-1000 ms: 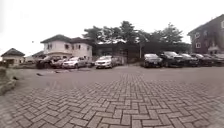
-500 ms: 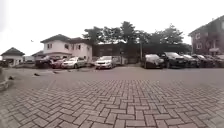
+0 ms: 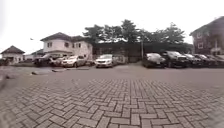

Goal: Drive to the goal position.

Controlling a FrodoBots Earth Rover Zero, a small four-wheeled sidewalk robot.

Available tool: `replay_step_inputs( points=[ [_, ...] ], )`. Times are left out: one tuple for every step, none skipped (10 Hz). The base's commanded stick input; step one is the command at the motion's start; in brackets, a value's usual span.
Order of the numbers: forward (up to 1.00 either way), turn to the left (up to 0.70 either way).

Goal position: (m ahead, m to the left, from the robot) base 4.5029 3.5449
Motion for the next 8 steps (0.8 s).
replay_step_inputs(
  points=[
    [0.5, 0.0],
    [0.5, 0.0],
    [0.5, 0.0],
    [0.5, 0.0],
    [0.5, 0.0],
    [0.5, 0.0],
    [0.5, 0.0],
    [0.5, 0.0]
  ],
)
